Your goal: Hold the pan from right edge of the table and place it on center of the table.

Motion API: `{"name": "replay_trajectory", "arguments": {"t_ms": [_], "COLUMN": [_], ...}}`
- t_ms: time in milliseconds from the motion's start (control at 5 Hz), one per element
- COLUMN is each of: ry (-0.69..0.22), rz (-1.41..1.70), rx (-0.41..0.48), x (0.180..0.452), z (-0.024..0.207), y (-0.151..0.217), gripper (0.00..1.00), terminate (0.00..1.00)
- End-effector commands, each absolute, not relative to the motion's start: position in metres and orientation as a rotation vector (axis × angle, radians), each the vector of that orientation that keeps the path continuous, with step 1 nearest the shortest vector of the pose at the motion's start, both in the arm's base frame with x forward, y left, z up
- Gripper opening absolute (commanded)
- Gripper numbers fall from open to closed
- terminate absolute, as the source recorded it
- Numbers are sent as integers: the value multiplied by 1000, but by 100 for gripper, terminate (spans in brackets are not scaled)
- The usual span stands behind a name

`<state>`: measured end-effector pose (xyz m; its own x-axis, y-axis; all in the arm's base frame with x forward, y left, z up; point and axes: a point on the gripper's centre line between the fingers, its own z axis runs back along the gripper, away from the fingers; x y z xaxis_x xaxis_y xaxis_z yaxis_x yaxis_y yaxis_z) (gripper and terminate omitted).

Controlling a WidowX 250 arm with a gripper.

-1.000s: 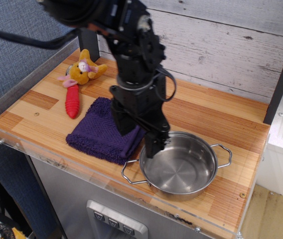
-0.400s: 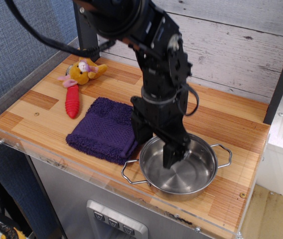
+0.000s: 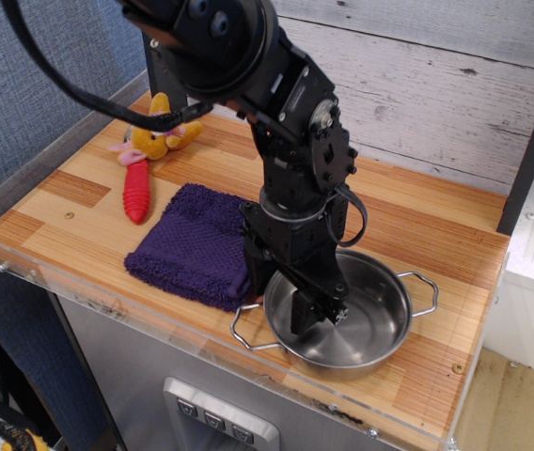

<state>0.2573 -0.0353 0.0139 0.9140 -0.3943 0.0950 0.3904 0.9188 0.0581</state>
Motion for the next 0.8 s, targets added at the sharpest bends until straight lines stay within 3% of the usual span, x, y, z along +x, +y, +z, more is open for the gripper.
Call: {"name": "replay_trajectory", "arguments": {"t_ms": [0,400,600], "ry": [-148,-151,-163], "rz": [-400,-392,-366], "rx": [41,37,24], "x": [258,253,259], "z": [24,28,42], "y": [-30,-28,-24], "gripper": [0,0,0], "terminate": [0,0,0]}}
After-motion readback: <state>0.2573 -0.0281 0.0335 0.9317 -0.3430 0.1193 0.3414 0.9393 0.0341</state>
